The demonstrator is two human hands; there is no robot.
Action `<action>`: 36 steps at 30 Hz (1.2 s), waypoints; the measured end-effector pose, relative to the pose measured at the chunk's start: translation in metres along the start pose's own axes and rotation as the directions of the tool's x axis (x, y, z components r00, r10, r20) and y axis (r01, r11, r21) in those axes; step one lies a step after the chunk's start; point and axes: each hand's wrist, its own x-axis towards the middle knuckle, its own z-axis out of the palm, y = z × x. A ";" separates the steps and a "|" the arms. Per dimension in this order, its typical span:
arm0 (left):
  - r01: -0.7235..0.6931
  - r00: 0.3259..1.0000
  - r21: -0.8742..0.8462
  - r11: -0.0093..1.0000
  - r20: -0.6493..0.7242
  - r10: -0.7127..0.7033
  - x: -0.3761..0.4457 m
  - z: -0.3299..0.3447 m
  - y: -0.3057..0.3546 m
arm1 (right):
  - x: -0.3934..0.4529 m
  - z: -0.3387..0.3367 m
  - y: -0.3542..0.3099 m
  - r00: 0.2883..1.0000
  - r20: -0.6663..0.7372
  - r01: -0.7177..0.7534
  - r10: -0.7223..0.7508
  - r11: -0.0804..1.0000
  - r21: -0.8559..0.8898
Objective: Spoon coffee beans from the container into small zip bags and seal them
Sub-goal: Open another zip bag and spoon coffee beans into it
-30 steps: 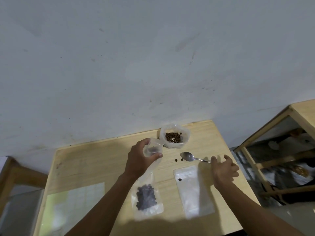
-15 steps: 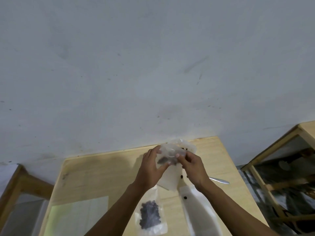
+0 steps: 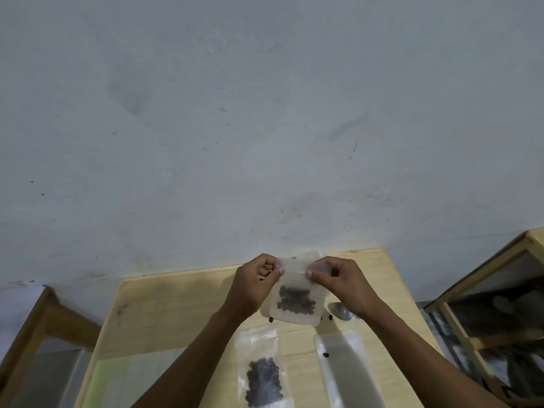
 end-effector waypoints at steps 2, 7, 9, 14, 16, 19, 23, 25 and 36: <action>0.012 1.000 -0.017 1.000 0.011 -0.012 -0.002 0.000 0.003 | 0.001 0.000 0.004 1.000 -0.010 0.010 -0.011 0.998 -0.062; 0.012 1.000 -0.037 0.999 0.004 -0.012 -0.006 0.005 0.005 | 0.004 0.003 0.013 0.998 -0.049 0.028 -0.040 0.977 -0.211; 0.004 1.000 -0.030 1.000 -0.006 -0.004 -0.007 0.005 0.003 | 0.004 0.003 0.013 0.998 -0.042 0.038 -0.050 0.967 -0.253; -0.060 0.998 0.014 0.998 0.008 0.060 -0.011 0.008 0.007 | 0.002 0.009 0.006 0.994 0.041 0.106 -0.098 0.934 -0.340; -0.099 0.995 0.065 0.993 0.005 0.098 -0.012 0.009 0.007 | 0.002 0.012 0.006 0.993 0.033 0.121 -0.117 0.922 -0.368; -0.134 0.990 0.123 0.983 -0.016 0.137 -0.013 0.008 0.005 | 0.002 0.015 0.006 0.987 0.048 0.159 -0.153 0.891 -0.425; -0.139 0.990 0.163 0.977 -0.012 0.143 -0.013 0.007 0.002 | 0.001 0.019 0.008 0.976 0.065 0.210 -0.208 0.820 -0.533; -0.140 0.990 0.173 0.975 0.011 0.140 -0.013 0.006 0.001 | 0.000 0.021 0.009 0.973 0.068 0.219 -0.220 0.792 -0.570; -0.155 0.985 0.153 0.976 -0.046 0.164 -0.013 0.001 0.007 | -0.002 0.016 0.007 0.992 -0.026 0.109 -0.124 0.942 -0.318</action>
